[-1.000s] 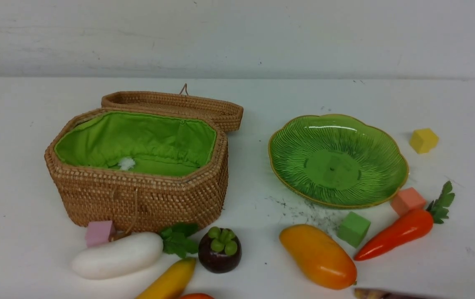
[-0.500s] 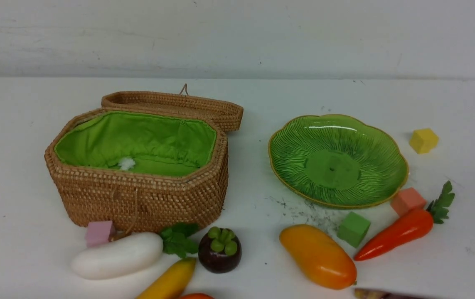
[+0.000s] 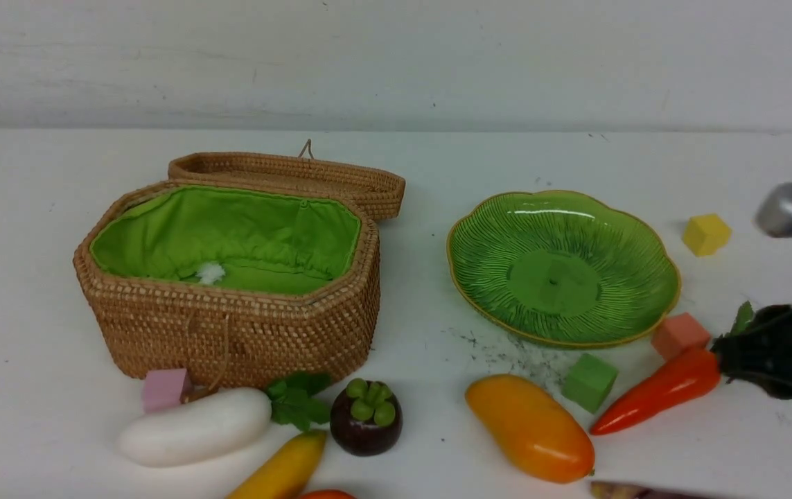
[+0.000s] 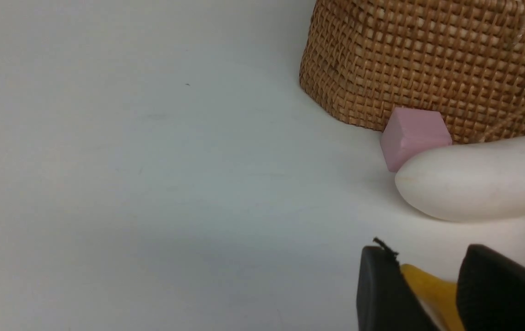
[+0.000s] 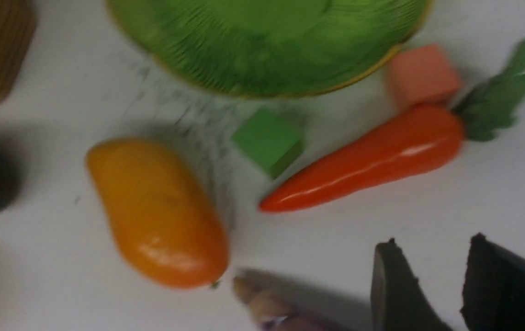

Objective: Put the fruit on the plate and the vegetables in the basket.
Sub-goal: Use the right arm to grab a mango and put it into the right plate, then grab a tomato with your right arm and place it on the plate on the right.

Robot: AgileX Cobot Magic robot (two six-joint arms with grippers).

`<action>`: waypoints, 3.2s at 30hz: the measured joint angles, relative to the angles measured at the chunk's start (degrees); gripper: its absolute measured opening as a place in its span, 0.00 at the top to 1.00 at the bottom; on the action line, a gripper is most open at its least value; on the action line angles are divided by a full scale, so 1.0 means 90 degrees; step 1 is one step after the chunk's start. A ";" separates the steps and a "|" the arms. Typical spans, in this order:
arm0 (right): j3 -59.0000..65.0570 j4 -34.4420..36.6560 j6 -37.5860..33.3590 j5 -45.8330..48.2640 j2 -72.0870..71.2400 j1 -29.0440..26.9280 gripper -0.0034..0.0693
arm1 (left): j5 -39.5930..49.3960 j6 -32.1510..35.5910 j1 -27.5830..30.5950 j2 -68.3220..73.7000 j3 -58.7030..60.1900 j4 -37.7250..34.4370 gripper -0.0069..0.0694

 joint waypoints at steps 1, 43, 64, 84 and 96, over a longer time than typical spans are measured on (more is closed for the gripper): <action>-0.0166 0.0218 -0.0233 0.0156 0.0192 0.0126 0.60 | 0.0000 0.0000 0.0000 0.0000 0.0000 0.0000 0.60; -0.4241 0.0134 -0.1490 0.2078 0.4136 0.1283 0.15 | 0.0000 0.0000 0.0000 0.0000 0.0000 0.0000 0.60; -0.4793 0.0073 0.0270 0.0284 0.6048 -0.0519 0.15 | 0.0000 0.0000 0.0000 0.0000 0.0000 0.0000 0.60; -0.4793 0.0226 0.0212 0.1021 0.5078 -0.0501 0.07 | 0.0000 0.0000 0.0000 0.0000 0.0000 0.0000 0.60; -0.3390 0.1691 -0.0635 0.1969 0.2415 -0.0273 0.15 | 0.0000 0.0000 0.0000 0.0000 0.0000 0.0000 0.60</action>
